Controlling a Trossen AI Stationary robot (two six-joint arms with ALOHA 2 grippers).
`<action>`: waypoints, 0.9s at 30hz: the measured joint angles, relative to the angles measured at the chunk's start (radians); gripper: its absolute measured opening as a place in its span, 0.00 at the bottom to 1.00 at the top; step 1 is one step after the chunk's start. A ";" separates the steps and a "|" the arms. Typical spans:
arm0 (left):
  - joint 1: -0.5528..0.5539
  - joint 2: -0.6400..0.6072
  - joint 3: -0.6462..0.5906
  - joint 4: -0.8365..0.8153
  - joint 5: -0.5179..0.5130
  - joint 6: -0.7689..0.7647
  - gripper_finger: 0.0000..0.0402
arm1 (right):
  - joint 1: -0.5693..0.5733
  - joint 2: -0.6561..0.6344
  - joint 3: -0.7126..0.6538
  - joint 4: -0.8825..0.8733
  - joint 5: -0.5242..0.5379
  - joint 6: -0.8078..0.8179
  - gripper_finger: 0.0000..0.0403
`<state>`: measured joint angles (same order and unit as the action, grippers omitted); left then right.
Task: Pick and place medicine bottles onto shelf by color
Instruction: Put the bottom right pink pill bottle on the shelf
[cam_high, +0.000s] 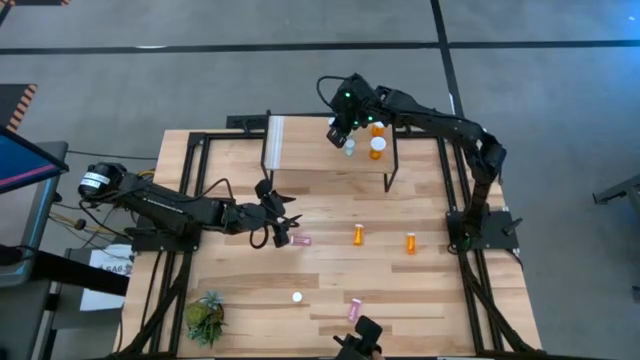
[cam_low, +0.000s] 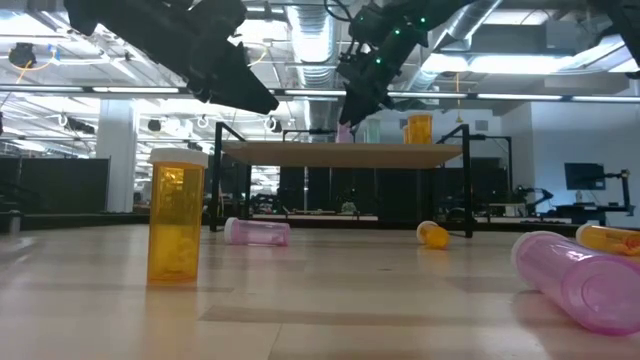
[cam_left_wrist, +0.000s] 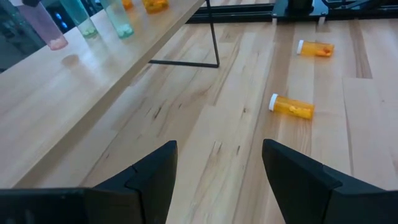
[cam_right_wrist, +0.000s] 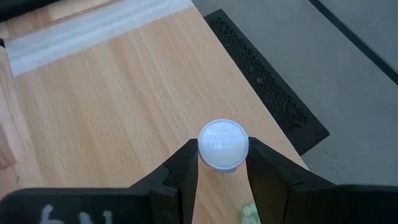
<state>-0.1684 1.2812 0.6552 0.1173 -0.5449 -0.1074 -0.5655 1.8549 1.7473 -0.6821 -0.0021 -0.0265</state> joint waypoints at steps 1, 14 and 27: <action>0.000 0.000 0.000 0.000 0.000 0.000 0.56 | 0.000 0.000 0.000 -0.002 0.000 0.000 0.35; 0.000 0.000 0.000 0.001 0.001 -0.006 0.56 | 0.000 0.018 -0.002 -0.005 0.000 0.022 0.36; 0.000 0.000 0.000 0.001 0.009 -0.009 0.56 | 0.000 0.016 -0.002 0.000 0.000 0.025 0.40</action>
<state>-0.1688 1.2812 0.6552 0.1184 -0.5364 -0.1165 -0.5655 1.8709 1.7458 -0.6817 -0.0025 -0.0014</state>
